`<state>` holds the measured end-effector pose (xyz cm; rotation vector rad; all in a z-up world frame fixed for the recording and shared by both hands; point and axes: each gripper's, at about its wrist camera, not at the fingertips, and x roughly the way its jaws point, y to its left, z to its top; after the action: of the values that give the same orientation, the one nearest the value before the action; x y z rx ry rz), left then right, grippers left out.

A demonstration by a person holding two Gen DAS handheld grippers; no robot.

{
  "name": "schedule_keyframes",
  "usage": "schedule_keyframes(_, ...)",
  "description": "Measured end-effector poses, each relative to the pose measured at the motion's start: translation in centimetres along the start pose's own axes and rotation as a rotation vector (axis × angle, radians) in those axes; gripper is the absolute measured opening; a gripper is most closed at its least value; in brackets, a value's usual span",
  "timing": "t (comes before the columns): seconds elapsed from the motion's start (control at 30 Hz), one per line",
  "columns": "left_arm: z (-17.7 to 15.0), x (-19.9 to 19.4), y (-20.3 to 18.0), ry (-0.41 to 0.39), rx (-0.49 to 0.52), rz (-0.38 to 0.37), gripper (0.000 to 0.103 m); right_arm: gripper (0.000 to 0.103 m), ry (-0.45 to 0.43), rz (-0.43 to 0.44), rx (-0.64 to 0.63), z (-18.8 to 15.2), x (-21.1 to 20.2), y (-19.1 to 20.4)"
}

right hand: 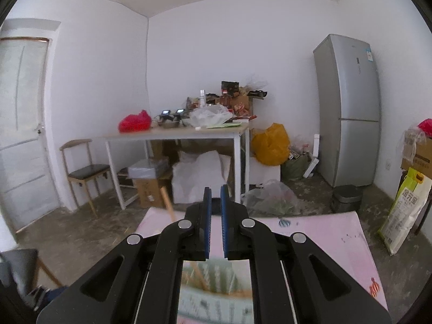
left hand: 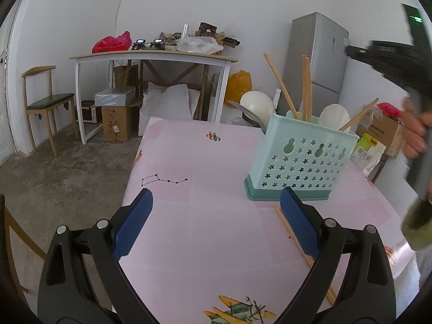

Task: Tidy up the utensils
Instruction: 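Raise the right gripper's chopstick over the holder and open the right gripper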

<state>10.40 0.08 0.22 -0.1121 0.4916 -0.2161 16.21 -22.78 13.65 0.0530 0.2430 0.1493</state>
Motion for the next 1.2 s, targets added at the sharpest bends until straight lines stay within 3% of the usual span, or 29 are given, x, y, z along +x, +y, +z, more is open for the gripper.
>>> schedule_keyframes(0.07,0.0,-0.1,-0.4,0.007,0.010,0.003,0.091,0.009,0.023,0.028,0.032,-0.7,-1.9,-0.7)
schedule_keyframes(0.17,-0.1,0.0,-1.1,0.025,0.019,0.009,0.091,0.018,0.103,0.057,0.078,-3.0,-3.9,-1.9)
schedule_keyframes(0.37,-0.6,0.2,-1.9,0.061,0.033,0.021,0.091,0.019,0.249,0.106,0.143,-6.7,-5.1,-3.9)
schedule_keyframes(0.43,-0.9,0.3,-2.3,0.075,0.047,0.020,0.091,0.024,0.263,0.156,0.166,-5.7,-4.8,-4.3)
schedule_keyframes(0.57,-1.2,0.5,-2.8,0.083,0.060,0.015,0.091,0.045,0.311,0.296,0.166,-0.8,-1.8,-3.7)
schedule_keyframes(0.7,-1.5,0.4,-2.9,0.077,0.062,0.009,0.091,0.048,0.475,0.381,0.134,3.4,6.0,-1.3)
schedule_keyframes(0.87,-1.7,0.4,-1.9,0.086,0.050,-0.010,0.091,0.048,0.674,0.319,0.057,4.2,15.9,1.7)
schedule_keyframes(1.03,-1.6,0.7,-0.3,0.084,0.029,-0.032,0.091,0.048,0.779,0.266,-0.037,2.6,21.2,4.3)
schedule_keyframes(1.07,-1.5,0.8,0.1,0.083,0.022,-0.036,0.091,0.044,0.787,0.259,-0.045,2.3,21.7,4.6)
schedule_keyframes(1.1,-1.5,0.9,0.5,0.083,0.014,-0.039,0.091,0.028,0.786,0.237,-0.063,2.0,22.2,4.8)
schedule_keyframes(1.17,-1.5,1.1,1.3,0.085,-0.006,-0.048,0.091,0.009,0.788,0.229,-0.073,1.7,22.6,4.9)
schedule_keyframes(1.2,-1.5,1.2,1.6,0.088,-0.016,-0.052,0.091,0.008,0.773,0.223,-0.071,1.8,22.2,4.8)
